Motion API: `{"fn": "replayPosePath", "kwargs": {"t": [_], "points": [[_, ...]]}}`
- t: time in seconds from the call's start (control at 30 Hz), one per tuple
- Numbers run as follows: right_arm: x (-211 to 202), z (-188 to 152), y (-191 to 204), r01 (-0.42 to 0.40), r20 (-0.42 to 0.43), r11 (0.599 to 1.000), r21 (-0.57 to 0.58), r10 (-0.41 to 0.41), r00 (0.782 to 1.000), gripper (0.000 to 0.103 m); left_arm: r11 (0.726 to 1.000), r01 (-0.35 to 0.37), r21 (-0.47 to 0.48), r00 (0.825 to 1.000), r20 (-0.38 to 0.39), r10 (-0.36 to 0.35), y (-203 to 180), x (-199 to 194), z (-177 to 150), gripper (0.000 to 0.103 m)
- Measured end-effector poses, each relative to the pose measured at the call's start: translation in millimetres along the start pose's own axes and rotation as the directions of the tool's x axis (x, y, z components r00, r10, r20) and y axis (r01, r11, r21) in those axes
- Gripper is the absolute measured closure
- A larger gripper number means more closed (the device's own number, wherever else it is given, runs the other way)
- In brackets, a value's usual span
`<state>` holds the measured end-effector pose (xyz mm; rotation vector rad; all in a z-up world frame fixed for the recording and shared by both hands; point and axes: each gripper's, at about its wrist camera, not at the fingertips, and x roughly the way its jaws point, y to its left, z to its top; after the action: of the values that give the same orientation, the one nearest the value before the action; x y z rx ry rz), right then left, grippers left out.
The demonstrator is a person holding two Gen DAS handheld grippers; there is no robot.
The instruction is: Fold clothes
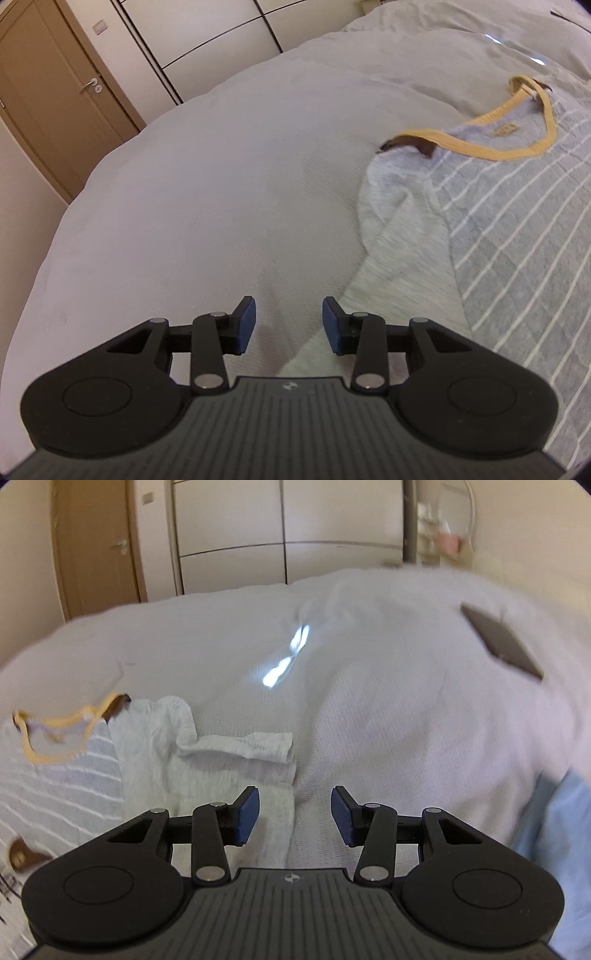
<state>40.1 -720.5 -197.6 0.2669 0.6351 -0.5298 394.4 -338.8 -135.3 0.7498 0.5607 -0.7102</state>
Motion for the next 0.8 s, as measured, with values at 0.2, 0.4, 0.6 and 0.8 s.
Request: {"fn": "replayPosePath", "kwargs": {"t": [0.2, 0.4, 0.6, 0.8], "points": [[36, 15, 23, 0.013, 0.020, 0.987, -0.161, -0.010, 1.000, 0.057, 0.997, -0.014, 0.078, 1.000, 0.007, 0.014, -15, 8, -4, 0.066], [60, 41, 19, 0.183, 0.079, 0.970, -0.162, -0.172, 0.982, 0.061, 0.999, -0.048, -0.003, 0.999, 0.011, 0.048, 0, 5, -6, 0.063], [20, 37, 20, 0.160, 0.108, 0.981, -0.106, -0.149, 0.983, 0.059, 0.997, -0.017, -0.071, 0.999, 0.029, 0.019, 13, -30, -18, 0.063], [-58, -4, 45, 0.000, 0.076, 0.994, -0.108, 0.009, 0.997, 0.051, 0.993, 0.032, -0.112, 0.999, 0.017, -0.031, 16, -82, -49, 0.059]]}}
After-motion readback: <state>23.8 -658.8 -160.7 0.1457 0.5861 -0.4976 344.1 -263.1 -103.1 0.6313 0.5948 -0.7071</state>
